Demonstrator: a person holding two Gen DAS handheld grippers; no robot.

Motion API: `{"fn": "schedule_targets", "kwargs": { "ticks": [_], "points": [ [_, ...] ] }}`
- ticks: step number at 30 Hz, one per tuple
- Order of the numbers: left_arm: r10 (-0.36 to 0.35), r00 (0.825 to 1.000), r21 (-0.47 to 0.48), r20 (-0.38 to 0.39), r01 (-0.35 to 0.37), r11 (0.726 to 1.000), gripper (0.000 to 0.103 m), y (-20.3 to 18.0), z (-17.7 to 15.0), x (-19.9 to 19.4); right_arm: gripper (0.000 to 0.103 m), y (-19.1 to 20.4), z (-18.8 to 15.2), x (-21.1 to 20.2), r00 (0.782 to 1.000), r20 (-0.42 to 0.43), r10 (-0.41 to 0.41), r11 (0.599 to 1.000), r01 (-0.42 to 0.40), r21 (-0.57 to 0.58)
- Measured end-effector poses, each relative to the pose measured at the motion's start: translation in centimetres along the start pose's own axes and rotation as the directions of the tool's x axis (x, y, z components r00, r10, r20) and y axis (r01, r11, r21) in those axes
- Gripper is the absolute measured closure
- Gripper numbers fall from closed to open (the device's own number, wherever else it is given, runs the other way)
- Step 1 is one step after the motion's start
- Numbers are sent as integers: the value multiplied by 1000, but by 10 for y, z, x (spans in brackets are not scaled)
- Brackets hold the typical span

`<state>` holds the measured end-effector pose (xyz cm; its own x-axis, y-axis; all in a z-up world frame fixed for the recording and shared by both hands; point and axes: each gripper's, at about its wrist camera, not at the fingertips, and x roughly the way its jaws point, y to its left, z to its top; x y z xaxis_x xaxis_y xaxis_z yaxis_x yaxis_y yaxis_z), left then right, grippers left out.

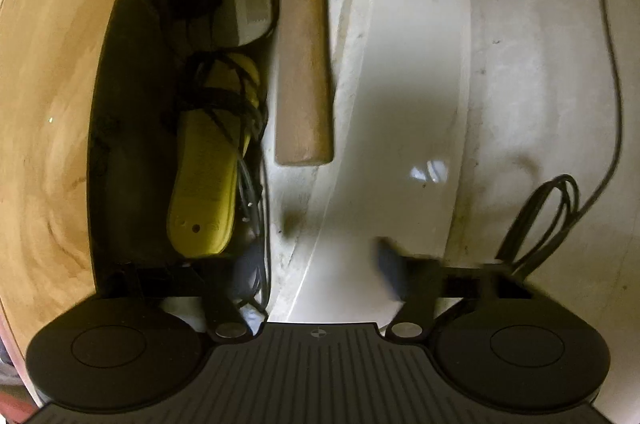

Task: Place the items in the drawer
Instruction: 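Close the left gripper on one drawer side edge while the right gripper grips the other, then pull the white drawer outward with both grippers holding its side edges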

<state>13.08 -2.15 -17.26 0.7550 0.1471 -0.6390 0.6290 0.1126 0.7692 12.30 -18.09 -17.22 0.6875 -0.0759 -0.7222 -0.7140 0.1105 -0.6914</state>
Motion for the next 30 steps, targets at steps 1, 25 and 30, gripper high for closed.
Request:
{"fn": "schedule_targets", "kwargs": {
  "ticks": [1,25,30],
  "points": [
    [-3,1000,-3,-4,3,1000,69,0,0,1,55,-1,1,2,1000,-15,6,1000,-6,12],
    [13,1000,1,-17,-13,1000,69,-3,4,0,77,13,-2,9,996,-34,-84,994,81,-76],
    [5,1000,1,-15,-5,1000,69,-4,4,0,77,10,-2,10,997,-34,-63,997,61,-56]
  ]
}}
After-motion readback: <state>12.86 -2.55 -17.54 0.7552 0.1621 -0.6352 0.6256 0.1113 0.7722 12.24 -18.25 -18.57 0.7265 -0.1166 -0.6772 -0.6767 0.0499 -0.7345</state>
